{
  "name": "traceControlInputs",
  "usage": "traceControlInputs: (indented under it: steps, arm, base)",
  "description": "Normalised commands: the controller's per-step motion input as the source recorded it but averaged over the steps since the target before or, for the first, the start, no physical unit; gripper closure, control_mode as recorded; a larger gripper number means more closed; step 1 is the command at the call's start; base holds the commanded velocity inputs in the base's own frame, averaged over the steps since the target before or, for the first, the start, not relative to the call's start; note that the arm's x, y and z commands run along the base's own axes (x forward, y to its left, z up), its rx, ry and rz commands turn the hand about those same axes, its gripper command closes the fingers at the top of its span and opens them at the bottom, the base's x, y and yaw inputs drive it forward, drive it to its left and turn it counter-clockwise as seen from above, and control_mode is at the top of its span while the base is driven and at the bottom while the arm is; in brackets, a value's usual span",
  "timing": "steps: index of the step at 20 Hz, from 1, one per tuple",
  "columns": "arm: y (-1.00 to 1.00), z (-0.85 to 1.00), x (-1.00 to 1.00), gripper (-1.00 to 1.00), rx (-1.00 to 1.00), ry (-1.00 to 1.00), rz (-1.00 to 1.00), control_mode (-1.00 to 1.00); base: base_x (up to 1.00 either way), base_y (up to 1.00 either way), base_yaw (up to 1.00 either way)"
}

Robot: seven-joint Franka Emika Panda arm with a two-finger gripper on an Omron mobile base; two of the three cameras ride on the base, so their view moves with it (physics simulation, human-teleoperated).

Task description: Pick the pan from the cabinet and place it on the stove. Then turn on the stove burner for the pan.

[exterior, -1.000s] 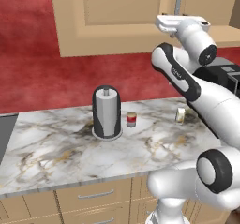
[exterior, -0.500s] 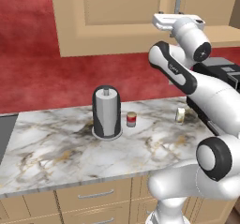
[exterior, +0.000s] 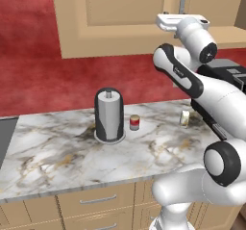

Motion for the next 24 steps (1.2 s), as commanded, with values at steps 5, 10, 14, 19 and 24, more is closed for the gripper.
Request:
traceControlInputs:
  steps: [5,10,14,19,24]
  arm:
    - [0.06,-0.05,0.02,1.00,-0.02,0.00,0.00,-1.00]
    - [0.00,-0.11,0.04,1.00,0.00,0.00,0.00,-1.00]
    - [-0.04,0.00,-0.01,1.00,0.00,0.00,0.01,-1.00]
    - [0.00,0.00,-0.15,1.00,0.00,0.00,0.03,-1.00]
    - [0.00,0.00,-0.51,1.00,0.00,0.00,0.00,-1.00]
  base:
    - [0.00,0.00,0.00]
    - [0.00,0.00,0.00]
    - [0.00,0.00,0.00]
    - [0.00,0.00,0.00]
    - [0.00,0.00,0.00]
